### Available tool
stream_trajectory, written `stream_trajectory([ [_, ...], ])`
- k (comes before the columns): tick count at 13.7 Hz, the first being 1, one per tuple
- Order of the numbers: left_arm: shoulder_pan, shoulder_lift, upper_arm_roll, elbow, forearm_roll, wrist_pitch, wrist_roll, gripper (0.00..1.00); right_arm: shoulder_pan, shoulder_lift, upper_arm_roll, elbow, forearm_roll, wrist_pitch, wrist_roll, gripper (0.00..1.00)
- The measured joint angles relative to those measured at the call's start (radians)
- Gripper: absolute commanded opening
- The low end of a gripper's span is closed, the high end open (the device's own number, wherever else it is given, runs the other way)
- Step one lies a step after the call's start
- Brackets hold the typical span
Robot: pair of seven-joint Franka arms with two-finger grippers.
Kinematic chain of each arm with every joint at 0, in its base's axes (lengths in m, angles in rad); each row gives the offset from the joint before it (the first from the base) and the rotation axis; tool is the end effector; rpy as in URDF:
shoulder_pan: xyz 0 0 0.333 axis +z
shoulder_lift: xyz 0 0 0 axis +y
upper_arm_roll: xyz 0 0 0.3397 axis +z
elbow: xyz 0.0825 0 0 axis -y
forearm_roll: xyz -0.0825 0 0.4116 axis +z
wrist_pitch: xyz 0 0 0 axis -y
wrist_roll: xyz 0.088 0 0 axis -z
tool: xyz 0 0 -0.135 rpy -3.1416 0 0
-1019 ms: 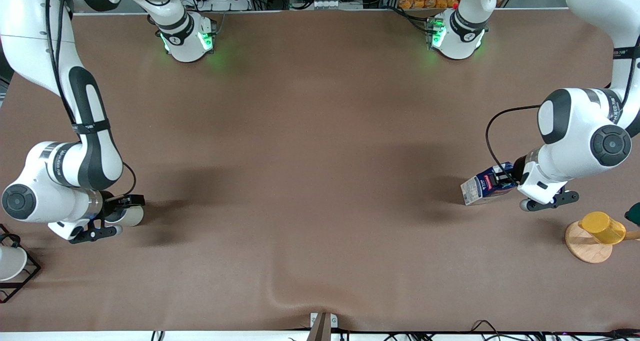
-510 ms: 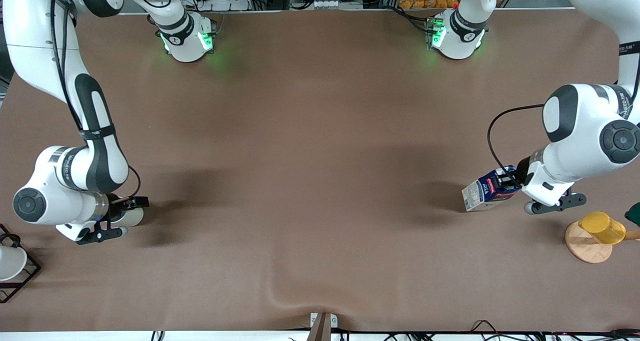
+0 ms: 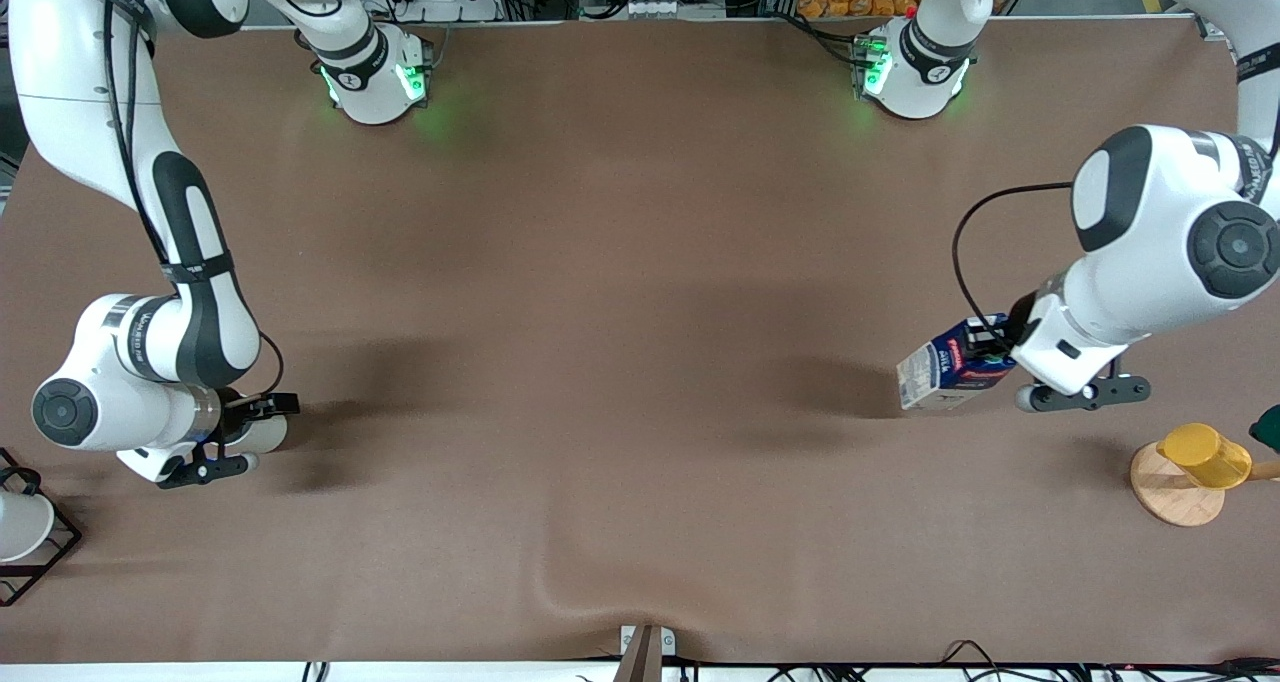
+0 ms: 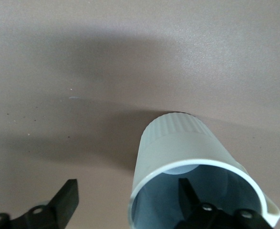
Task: Place milk next to cup
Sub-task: 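Carry the milk carton toward the table middle while the right gripper carries the mug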
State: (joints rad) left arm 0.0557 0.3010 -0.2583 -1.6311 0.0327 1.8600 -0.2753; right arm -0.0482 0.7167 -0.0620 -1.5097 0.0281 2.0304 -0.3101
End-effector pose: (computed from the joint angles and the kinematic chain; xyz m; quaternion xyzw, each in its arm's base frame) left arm 0.6607 -0.1171 0.4295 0.9986 0.0355 -0.0354 0.0146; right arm 0.7185 -0.0716 0.2006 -0.9904 -0.0975 0.0969 0.0114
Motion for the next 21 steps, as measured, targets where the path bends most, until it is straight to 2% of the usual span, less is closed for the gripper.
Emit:
stream_trajectory([
  [10, -0.001, -0.005, -0.106, 0.003, 0.000, -0.003, -0.043, 0.33, -0.007, -0.002, 0.008, 0.022, 0.003, -0.012, -0.006, 0.00],
  [14, -0.009, -0.006, -0.187, 0.005, 0.000, -0.019, -0.132, 0.32, -0.001, -0.009, 0.069, 0.104, 0.007, -0.103, -0.008, 0.00],
  [17, -0.079, -0.006, -0.211, 0.005, 0.000, -0.035, -0.261, 0.32, 0.049, -0.020, 0.096, 0.185, 0.008, -0.170, 0.001, 0.00],
  [21, -0.205, -0.006, -0.214, 0.005, 0.000, -0.036, -0.406, 0.32, 0.153, -0.023, 0.099, 0.209, 0.008, -0.171, 0.149, 0.00],
])
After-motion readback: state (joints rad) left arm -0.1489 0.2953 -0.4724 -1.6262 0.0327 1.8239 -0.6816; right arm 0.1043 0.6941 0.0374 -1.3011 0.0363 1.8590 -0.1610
